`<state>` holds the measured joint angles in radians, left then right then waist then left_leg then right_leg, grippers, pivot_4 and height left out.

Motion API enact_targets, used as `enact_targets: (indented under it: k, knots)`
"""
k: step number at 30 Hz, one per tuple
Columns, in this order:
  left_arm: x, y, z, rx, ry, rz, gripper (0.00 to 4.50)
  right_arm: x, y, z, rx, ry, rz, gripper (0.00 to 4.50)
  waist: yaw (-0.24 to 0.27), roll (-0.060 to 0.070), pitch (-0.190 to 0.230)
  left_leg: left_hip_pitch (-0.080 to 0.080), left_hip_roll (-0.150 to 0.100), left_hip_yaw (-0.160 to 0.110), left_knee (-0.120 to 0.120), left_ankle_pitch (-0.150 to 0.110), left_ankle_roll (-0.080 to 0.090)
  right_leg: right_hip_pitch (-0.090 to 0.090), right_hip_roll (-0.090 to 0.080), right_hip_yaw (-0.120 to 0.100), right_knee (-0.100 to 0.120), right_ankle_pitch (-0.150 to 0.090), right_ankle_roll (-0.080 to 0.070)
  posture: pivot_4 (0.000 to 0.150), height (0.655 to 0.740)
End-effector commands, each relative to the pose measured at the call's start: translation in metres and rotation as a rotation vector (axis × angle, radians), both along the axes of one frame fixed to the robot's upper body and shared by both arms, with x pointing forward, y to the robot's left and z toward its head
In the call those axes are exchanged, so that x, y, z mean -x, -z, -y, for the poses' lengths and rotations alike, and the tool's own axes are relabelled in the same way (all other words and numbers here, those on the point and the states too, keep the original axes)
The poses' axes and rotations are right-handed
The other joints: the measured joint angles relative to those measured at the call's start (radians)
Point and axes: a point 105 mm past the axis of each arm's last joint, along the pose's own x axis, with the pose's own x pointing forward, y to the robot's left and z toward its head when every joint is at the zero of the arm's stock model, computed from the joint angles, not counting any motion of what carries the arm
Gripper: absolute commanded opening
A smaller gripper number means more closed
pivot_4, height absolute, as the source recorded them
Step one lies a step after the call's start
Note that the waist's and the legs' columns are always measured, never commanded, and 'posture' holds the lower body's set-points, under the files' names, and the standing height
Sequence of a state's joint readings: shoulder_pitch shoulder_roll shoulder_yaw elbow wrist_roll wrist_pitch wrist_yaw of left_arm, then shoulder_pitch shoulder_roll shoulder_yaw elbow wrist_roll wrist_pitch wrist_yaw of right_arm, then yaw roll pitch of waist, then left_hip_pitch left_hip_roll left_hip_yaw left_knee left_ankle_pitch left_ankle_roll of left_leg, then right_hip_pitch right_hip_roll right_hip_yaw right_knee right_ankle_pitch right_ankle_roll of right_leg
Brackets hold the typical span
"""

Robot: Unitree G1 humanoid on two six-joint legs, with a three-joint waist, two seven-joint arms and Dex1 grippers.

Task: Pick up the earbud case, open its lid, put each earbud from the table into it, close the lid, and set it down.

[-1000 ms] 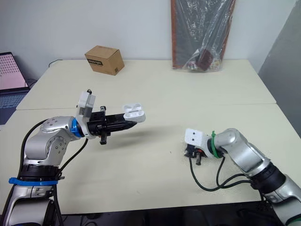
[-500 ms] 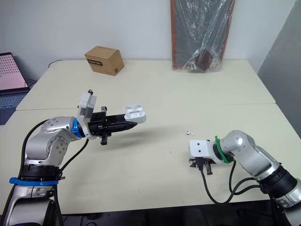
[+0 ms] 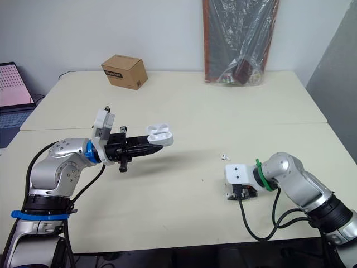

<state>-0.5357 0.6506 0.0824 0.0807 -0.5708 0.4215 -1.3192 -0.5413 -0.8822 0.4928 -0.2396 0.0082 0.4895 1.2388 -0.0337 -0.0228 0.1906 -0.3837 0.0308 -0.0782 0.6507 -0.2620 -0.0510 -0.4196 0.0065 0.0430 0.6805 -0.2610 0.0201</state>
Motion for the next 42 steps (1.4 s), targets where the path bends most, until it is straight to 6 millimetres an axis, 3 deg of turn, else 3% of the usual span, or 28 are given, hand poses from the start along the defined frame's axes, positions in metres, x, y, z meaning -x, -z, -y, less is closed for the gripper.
enact_targets:
  k: [1, 6, 13, 25, 34, 37, 39, 42]
  knots:
    - [0.002, -0.01, 0.002, 0.007, 0.012, 0.052, 0.81, 0.002, -0.013, 0.0, 0.053, 0.011, 0.013, 2.75, 0.001, 0.0, 0.0, 0.0, 0.0, 0.0, 0.0, 0.0, 0.0, 0.0, 0.0, 0.0, 0.0, 0.0, 0.0, 0.15, 0.74]
    - [0.002, -0.009, 0.004, 0.012, 0.014, 0.051, 0.81, 0.013, -0.026, -0.012, 0.106, 0.016, 0.007, 2.75, 0.0, 0.0, 0.0, 0.0, 0.0, 0.0, 0.0, 0.0, 0.0, 0.0, 0.0, 0.0, 0.0, 0.0, 0.0, 0.15, 0.74]
    - [0.001, -0.009, 0.007, 0.021, 0.018, 0.052, 0.81, 0.019, -0.028, -0.028, 0.218, 0.076, 0.013, 2.75, 0.0, 0.0, 0.0, 0.0, 0.0, 0.0, 0.0, 0.0, 0.0, 0.0, 0.0, 0.0, 0.0, 0.0, 0.0, 0.15, 0.74]
    - [0.003, -0.006, 0.009, 0.026, 0.021, 0.048, 0.81, 0.014, -0.014, -0.028, 0.404, 0.173, 0.007, 2.75, 0.0, 0.0, 0.0, -0.001, 0.0, -0.001, 0.001, 0.0, 0.0, -0.001, 0.0, -0.001, 0.0, 0.0, 0.0, 0.15, 0.74]
    - [0.004, -0.004, 0.008, 0.023, 0.018, 0.041, 0.81, 0.018, -0.005, -0.03, 0.443, 0.185, -0.012, 2.75, -0.001, 0.0, 0.0, 0.0, 0.0, -0.001, 0.001, 0.0, 0.0, -0.001, 0.0, -0.001, 0.0, 0.0, 0.0, 0.15, 0.74]
    - [0.005, -0.004, 0.008, 0.023, 0.018, 0.039, 0.81, 0.017, -0.005, -0.03, 0.443, 0.192, -0.013, 2.18, -0.001, 0.0, 0.0, 0.0, 0.0, -0.001, 0.002, 0.0, 0.0, -0.001, 0.0, -0.001, 0.0, 0.0, 0.0, 0.15, 0.74]
    - [0.005, -0.003, 0.009, 0.024, 0.018, 0.039, 0.81, 0.016, -0.006, -0.031, 0.444, 0.196, -0.013, 1.52, -0.003, 0.0, 0.0, 0.0, 0.001, -0.001, 0.003, 0.0, 0.0, 0.0, 0.0, -0.001, 0.001, 0.0, 0.0, 0.15, 0.74]
    - [0.005, -0.003, 0.009, 0.025, 0.019, 0.04, 0.81, 0.015, -0.009, -0.032, 0.443, 0.198, -0.008, 1.52, -0.003, 0.0, 0.0, -0.001, 0.001, -0.001, 0.004, 0.0, 0.0, 0.0, 0.0, -0.001, 0.001, 0.0, 0.001, 0.15, 0.74]
